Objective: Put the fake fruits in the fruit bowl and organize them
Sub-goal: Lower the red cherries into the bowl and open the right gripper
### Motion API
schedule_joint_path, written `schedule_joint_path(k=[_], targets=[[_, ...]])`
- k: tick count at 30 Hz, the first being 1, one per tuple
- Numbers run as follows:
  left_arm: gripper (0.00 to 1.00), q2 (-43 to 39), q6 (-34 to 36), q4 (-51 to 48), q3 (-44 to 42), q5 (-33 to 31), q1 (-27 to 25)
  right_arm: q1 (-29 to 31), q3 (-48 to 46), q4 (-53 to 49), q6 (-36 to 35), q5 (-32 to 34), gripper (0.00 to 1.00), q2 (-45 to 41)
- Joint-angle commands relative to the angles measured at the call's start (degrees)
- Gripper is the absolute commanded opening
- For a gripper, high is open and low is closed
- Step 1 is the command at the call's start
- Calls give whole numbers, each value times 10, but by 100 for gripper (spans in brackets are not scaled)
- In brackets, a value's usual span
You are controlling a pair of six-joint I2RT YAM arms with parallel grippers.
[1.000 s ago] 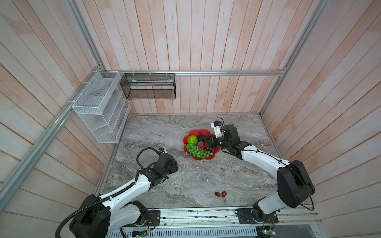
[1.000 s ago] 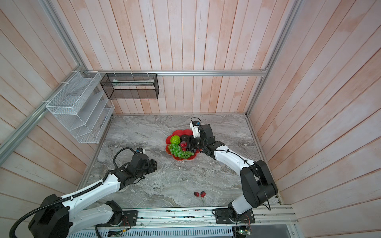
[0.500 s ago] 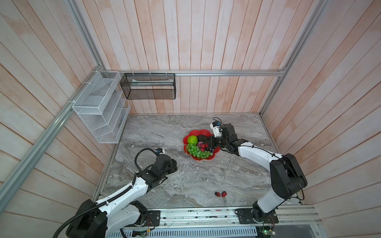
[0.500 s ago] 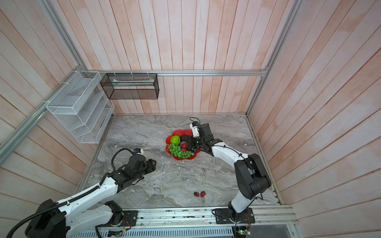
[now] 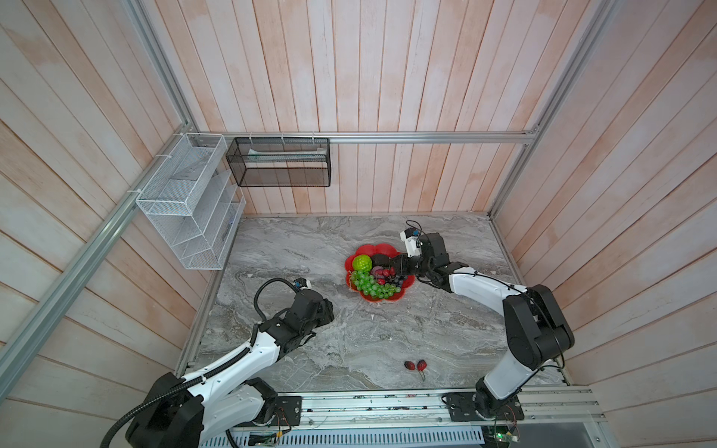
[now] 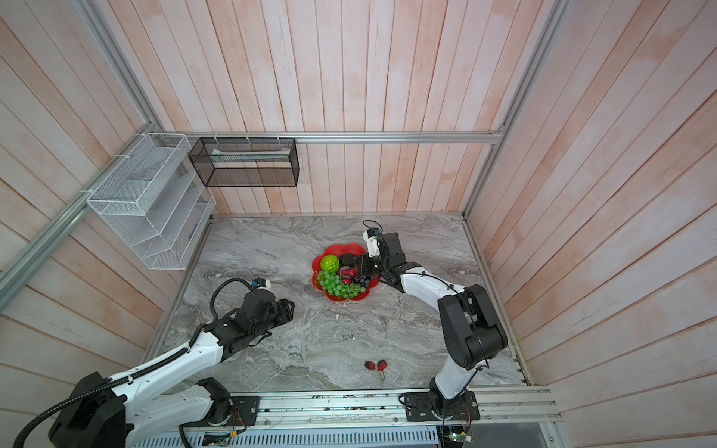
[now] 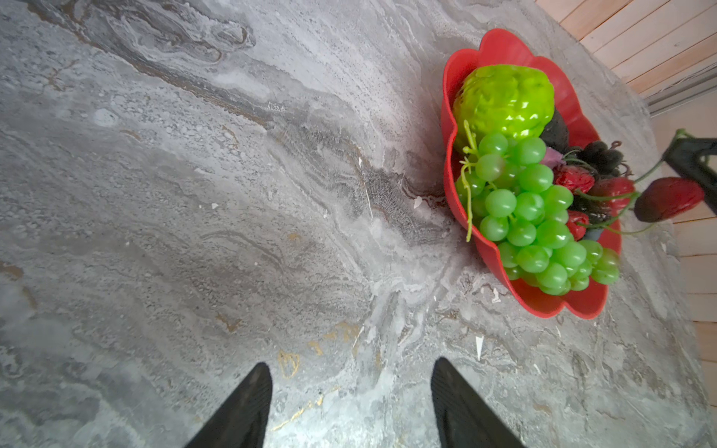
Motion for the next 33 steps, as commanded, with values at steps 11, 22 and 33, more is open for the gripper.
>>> schedule_joint_path(k=[11,22,33], targets=[[68,10,1,-6,27,-8,3,-6,21,35,4,-29,0,61],[68,20,2,2,30,-5,3,-7,34,22,-29,-6,14,59],[73,37,18,-19,50,44,3,-6,65,-79,-73,41,39,2]])
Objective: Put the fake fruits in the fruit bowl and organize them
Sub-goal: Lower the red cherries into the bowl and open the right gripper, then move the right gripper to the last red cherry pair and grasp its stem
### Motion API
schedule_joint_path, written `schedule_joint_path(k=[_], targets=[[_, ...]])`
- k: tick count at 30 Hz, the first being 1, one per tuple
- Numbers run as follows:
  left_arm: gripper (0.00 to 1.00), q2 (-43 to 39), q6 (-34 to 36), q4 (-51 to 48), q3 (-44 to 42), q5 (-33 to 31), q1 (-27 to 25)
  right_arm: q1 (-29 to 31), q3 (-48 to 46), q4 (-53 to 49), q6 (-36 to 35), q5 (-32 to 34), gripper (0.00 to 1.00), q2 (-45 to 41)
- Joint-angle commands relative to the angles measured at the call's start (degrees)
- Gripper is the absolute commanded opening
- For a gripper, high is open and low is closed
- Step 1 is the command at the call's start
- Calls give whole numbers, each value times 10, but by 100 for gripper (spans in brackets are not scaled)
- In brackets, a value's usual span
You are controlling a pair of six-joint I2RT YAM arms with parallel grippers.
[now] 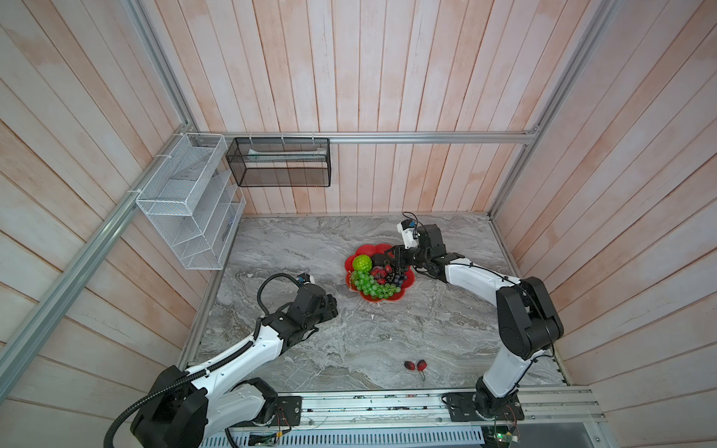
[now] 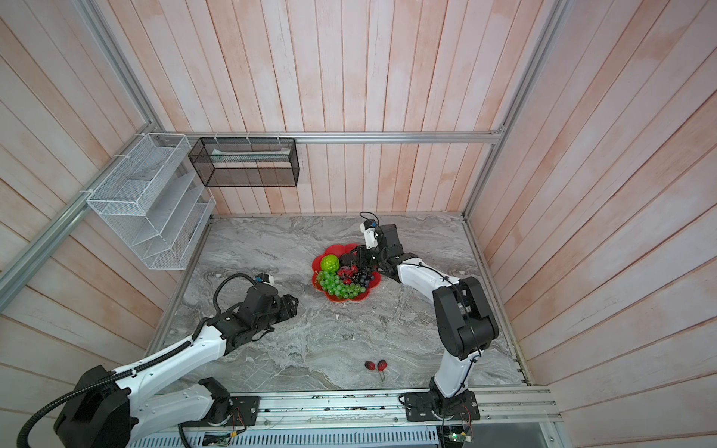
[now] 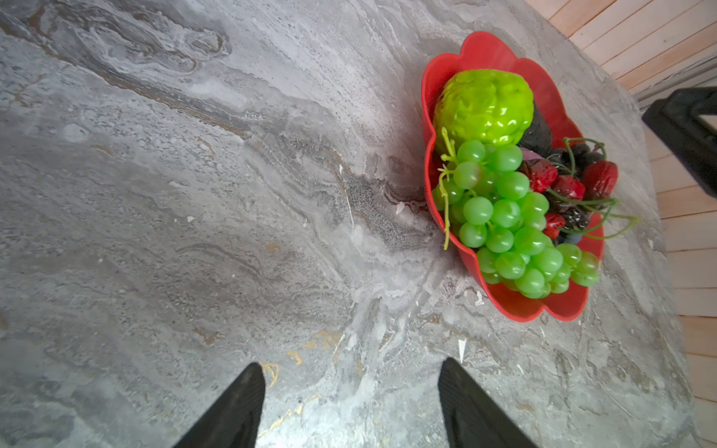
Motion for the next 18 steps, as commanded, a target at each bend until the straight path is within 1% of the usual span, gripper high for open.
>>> schedule_joint_path(k=[1,7,9,11,16,18], targets=[[73,11,13,-9,16,29,3,-2,-14,-48,-22,34,40,-44],[74,25,40,8,25,54,3,9,-102,-99,7,78,43,-160],[76,31,48,21,27,56,3,30,-135,-134,23,110,43,-207],[79,37,55,38,27,58,3,60,-165,-184,47,157,45,-255],[81,56,72,78,31,70,4,147,-216,-327,159,251,48,-375],[82,60,75,93,31,71,5,177,-224,-370,208,272,48,-410]])
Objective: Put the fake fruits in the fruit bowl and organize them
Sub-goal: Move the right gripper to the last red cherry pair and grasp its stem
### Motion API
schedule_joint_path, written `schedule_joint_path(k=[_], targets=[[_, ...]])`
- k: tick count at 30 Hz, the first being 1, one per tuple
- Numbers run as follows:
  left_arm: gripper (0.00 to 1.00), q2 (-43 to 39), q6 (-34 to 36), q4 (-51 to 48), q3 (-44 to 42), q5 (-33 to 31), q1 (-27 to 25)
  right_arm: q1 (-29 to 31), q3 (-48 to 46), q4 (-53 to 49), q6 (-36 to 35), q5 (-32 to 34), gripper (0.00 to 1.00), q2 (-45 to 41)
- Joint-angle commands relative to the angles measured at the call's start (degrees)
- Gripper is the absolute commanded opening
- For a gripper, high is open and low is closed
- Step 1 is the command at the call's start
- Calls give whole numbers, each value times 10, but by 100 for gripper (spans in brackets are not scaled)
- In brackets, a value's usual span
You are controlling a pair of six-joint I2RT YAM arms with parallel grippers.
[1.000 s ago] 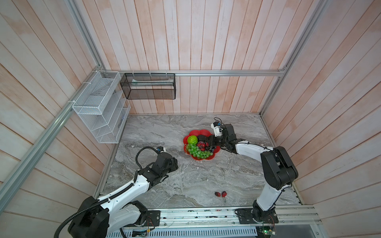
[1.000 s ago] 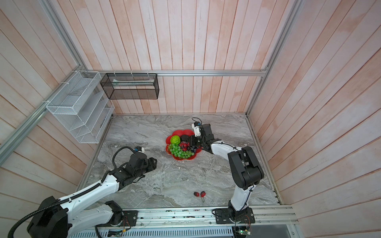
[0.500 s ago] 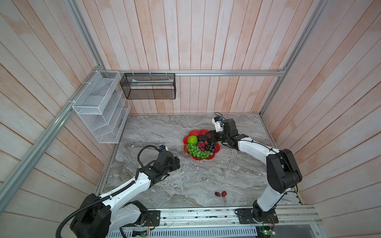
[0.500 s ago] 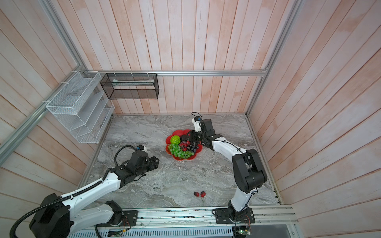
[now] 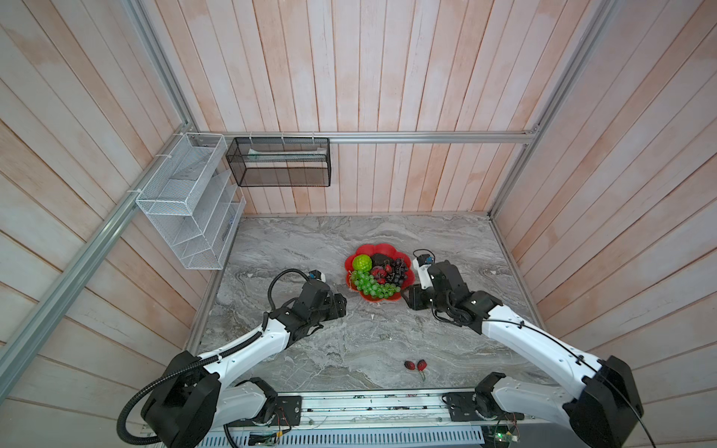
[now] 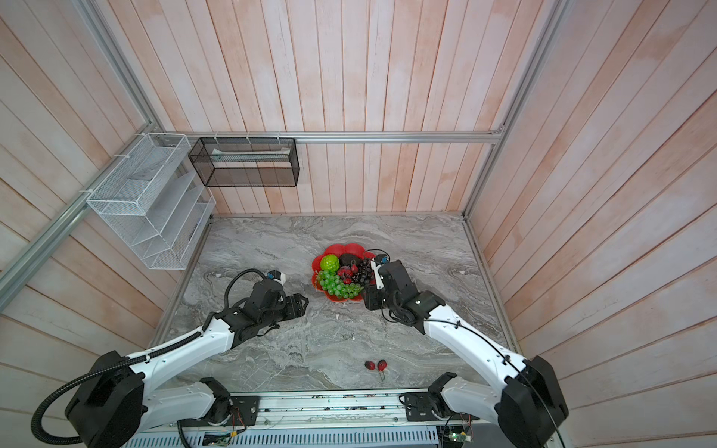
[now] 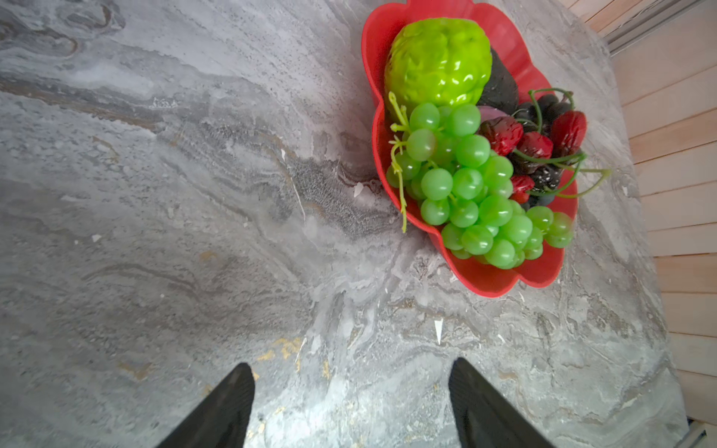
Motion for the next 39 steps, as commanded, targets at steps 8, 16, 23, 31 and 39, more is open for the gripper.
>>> schedule_joint_path(k=[8,16,23,31,39], targets=[[82,6,19,87,-8,8,6,187,-9,-255,253,112,52,-43],[88,-4,5,117,-35,6,11,302,-39,-290,324,60,59,5],[88,6,11,109,-23,6,18,313,-97,-218,327,10,60,14],[88,11,3,106,-22,7,20,310,-144,-156,330,4,57,18],[87,9,2,102,-22,6,21,294,-148,-149,309,22,47,47]])
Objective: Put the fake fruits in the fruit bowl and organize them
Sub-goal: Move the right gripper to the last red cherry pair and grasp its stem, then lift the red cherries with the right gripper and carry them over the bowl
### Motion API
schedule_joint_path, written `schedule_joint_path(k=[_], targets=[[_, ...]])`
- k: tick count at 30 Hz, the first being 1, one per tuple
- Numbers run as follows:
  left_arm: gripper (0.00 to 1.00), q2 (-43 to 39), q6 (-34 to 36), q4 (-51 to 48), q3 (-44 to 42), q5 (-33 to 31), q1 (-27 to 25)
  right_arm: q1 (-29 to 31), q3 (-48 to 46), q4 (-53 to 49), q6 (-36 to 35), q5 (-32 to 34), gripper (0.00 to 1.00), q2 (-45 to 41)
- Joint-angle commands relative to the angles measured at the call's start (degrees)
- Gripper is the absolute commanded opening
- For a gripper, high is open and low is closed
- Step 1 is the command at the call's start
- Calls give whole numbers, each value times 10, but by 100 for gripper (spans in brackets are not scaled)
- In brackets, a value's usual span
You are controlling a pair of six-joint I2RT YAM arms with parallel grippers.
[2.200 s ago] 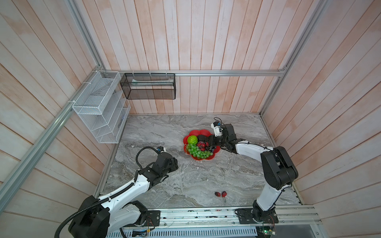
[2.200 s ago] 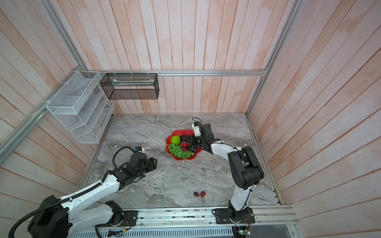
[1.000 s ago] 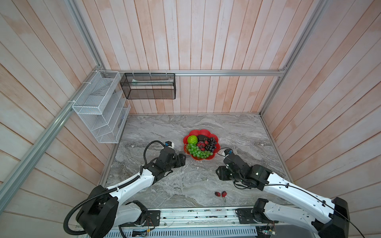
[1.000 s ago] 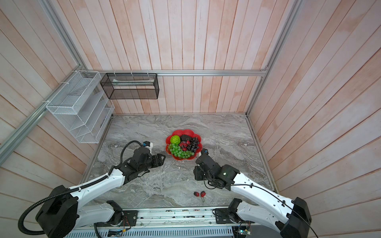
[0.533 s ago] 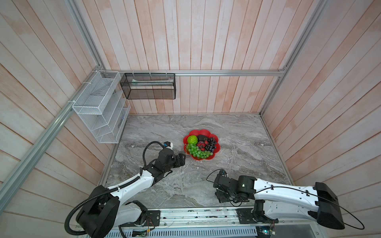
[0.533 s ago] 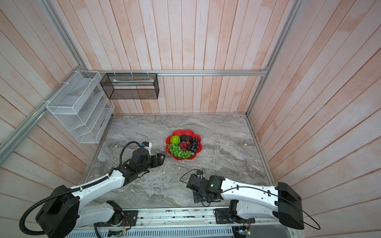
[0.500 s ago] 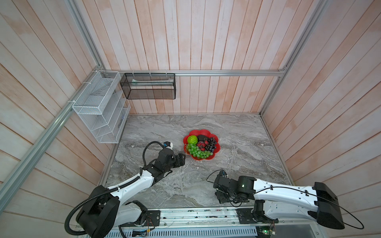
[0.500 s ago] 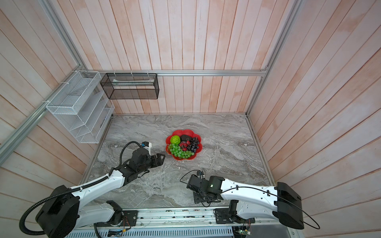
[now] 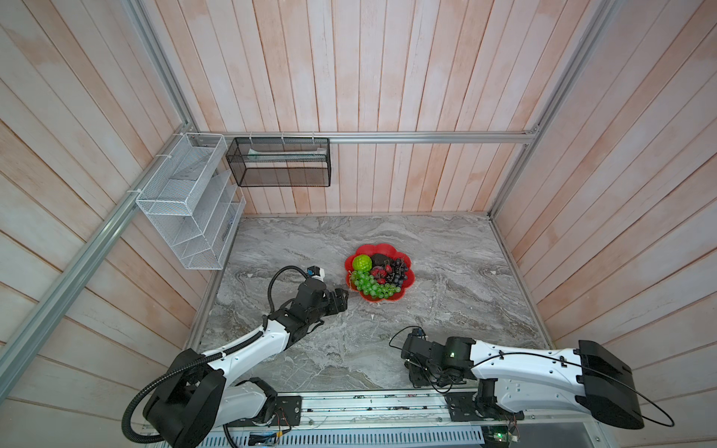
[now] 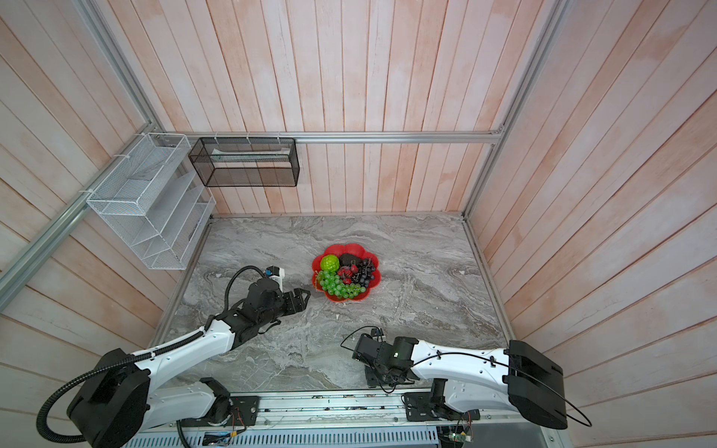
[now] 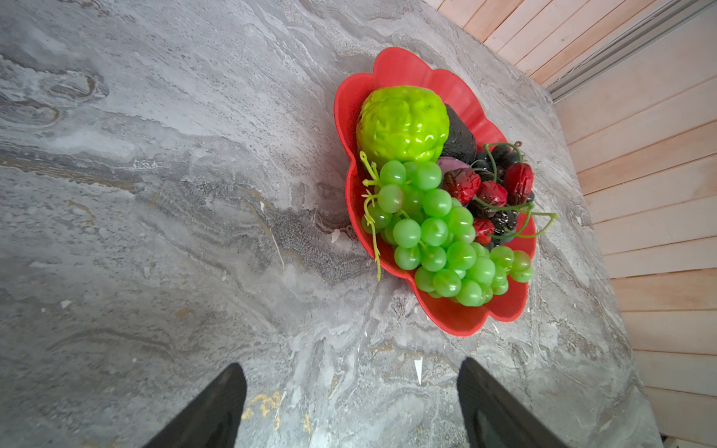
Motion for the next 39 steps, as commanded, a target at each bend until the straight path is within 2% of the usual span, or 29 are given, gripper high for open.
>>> schedule_joint_path(k=[1,13,20,23,26,30,33,39], targets=[[87,4,-4,5,6,1,3,-12,-12,10,-10,9,44,13],[87,4,-4,1,10,-1,3,-23,-10,21,-34,11,11,24],[88,5,-5,1,13,-1,3,-27,27,3,-59,22,3,13],[87,3,-5,-1,15,-2,2,-44,60,-12,-91,19,1,9],[87,-1,-7,-6,14,-5,3,-86,100,-21,-141,-1,1,2],[87,-9,-11,-20,16,-14,4,-170,144,8,-219,-50,0,-4],[87,-12,-13,-32,20,-23,4,-235,189,30,-279,-97,0,25],[87,-9,-29,-53,27,-39,6,-308,263,107,-372,-166,0,107]])
